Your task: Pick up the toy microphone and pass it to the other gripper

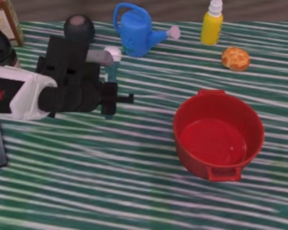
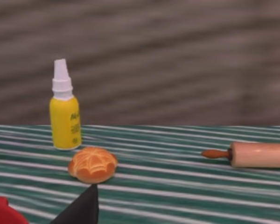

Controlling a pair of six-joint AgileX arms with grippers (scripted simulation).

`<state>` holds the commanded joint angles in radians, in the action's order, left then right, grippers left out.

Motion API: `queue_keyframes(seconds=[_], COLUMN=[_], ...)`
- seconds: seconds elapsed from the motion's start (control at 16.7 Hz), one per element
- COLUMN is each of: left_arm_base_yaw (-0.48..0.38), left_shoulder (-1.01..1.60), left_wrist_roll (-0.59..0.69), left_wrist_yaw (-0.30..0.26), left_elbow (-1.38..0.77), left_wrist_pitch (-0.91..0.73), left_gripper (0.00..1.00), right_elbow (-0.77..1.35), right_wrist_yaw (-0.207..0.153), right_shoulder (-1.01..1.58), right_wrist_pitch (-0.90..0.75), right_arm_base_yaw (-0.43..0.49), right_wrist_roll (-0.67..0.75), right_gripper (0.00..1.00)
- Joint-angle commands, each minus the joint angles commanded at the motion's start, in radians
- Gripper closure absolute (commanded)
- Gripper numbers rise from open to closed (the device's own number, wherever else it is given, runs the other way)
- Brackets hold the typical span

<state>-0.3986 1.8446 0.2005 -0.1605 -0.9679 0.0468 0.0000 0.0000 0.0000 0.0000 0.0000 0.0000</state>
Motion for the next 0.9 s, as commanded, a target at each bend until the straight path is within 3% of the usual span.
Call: queue_keyframes(seconds=[0.48,0.66,0.9], left_arm_base_yaw=[0.024,0.030,0.032], left_shoulder=[-0.194,-0.247,-0.260], left_wrist_roll=[-0.172,-0.210,-0.218], left_wrist_yaw=[-0.219,-0.265,-0.274], left_elbow=[0.189,0.228,0.236], left_wrist_pitch=[0.664,0.777,0.798], left_gripper=[1.00,1.00,1.00], right_elbow=[0.000,0.000,0.000], right_wrist_yaw=[0.000,0.000,0.000], right_shoulder=[0.000,0.000,0.000], right_wrist_pitch=[0.000,0.000,0.000], right_arm_base_yaw=[0.000,0.000,0.000], right_wrist_roll=[0.000,0.000,0.000], right_gripper=[0.00,0.00,0.00])
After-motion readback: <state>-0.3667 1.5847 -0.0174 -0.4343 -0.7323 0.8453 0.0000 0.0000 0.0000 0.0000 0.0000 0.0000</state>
